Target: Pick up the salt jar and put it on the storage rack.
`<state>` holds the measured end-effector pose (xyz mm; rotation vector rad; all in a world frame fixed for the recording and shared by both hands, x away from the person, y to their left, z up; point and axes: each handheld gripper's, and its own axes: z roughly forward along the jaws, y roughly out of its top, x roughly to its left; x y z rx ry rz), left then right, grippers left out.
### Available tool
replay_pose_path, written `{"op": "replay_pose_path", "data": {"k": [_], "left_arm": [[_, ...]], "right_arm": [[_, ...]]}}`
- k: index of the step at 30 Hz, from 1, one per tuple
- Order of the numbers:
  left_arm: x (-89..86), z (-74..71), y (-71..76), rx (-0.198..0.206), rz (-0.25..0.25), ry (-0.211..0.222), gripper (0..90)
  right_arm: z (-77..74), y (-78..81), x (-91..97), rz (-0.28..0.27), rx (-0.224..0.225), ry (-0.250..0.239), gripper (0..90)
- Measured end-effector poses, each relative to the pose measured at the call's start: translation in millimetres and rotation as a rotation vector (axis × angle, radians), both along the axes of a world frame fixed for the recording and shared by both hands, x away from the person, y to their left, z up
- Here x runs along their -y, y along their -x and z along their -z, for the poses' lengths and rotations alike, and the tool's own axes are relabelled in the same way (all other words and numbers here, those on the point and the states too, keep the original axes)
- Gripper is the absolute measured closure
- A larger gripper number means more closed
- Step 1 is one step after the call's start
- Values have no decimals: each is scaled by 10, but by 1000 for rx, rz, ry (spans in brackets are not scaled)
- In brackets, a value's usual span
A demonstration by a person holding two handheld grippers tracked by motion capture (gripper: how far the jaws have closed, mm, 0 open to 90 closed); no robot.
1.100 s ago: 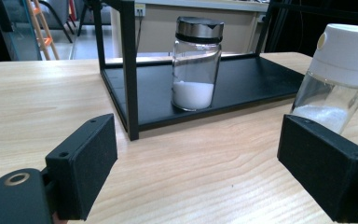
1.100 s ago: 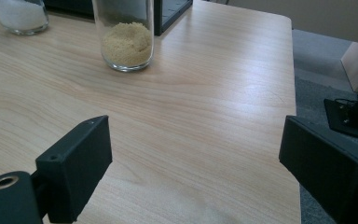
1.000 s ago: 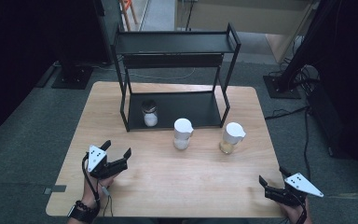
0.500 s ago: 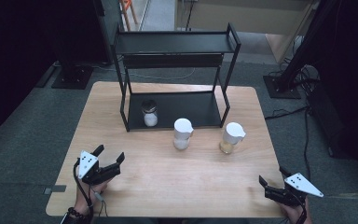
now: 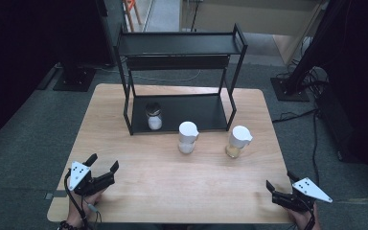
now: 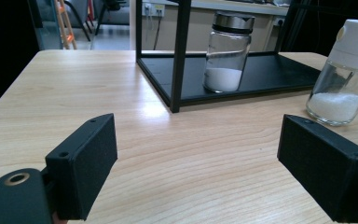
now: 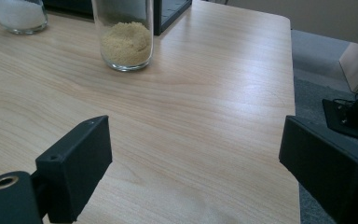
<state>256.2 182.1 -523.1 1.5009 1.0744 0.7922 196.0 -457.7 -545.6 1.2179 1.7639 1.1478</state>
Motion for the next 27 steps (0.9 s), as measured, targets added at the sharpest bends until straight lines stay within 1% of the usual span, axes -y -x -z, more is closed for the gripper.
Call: {"op": "replay_pose_path", "data": {"k": [5,8,17,22,27], "left_arm": [[-40,27,54,-8,6,-23,122],[-92,38,84,-9,-4,-12,122],[-207,43,148,-10,-18,-12,122],[-294,49,186,-17,-37,-1,122],[-305,56,192,-23,-36,3,122]], "right_arm": [[0,1,0,-1,1,1,91],[1,-1,-1,-2,1,3,91],[1,2,-3,-2,2,4,91],[1,2,-5,-2,2,5,91],[1,1,-6,-3,2,7,90]]}}
